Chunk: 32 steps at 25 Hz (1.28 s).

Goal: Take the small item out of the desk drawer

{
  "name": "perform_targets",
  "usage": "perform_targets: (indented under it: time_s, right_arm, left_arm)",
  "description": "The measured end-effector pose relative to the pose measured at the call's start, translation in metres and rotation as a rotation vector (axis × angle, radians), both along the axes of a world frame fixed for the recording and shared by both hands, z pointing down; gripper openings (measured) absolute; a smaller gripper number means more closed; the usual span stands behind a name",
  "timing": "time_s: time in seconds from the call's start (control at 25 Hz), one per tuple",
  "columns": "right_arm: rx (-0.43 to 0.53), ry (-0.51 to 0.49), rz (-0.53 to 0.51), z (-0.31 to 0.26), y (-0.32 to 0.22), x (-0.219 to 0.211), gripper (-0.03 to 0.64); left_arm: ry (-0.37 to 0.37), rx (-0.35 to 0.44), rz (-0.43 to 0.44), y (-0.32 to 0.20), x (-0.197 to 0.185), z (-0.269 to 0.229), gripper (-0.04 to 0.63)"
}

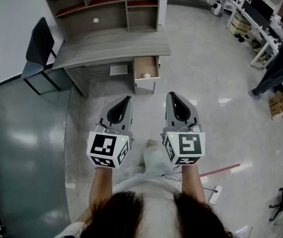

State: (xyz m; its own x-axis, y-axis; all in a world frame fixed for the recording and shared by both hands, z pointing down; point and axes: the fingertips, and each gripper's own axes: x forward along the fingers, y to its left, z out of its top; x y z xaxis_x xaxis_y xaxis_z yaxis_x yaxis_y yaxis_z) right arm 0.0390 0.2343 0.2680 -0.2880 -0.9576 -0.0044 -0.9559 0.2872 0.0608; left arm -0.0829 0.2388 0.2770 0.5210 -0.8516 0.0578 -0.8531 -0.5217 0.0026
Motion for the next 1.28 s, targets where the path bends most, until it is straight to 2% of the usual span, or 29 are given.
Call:
perform_targets:
  time_s: [0.56,0.84,1.28]
  right_arm:
    - [-0.009,0.032,-0.051,0.005,-0.049,0.008,0.028]
    - [-0.051,-0.041,-0.113,0.010,-0.084,0.012,0.026]
    - [-0.033,0.042,-0.111,0.013,-0.144,0.020,0.026]
  left_arm:
    - [0.002,-0.005,-0.005,-0.055,0.022,-0.002,0.014]
    - [0.004,-0.007,-0.008,-0.092,0.032,-0.002,0.014]
    - [-0.005,-0.020,-0.023,-0.155,0.043,0.003,0.014]
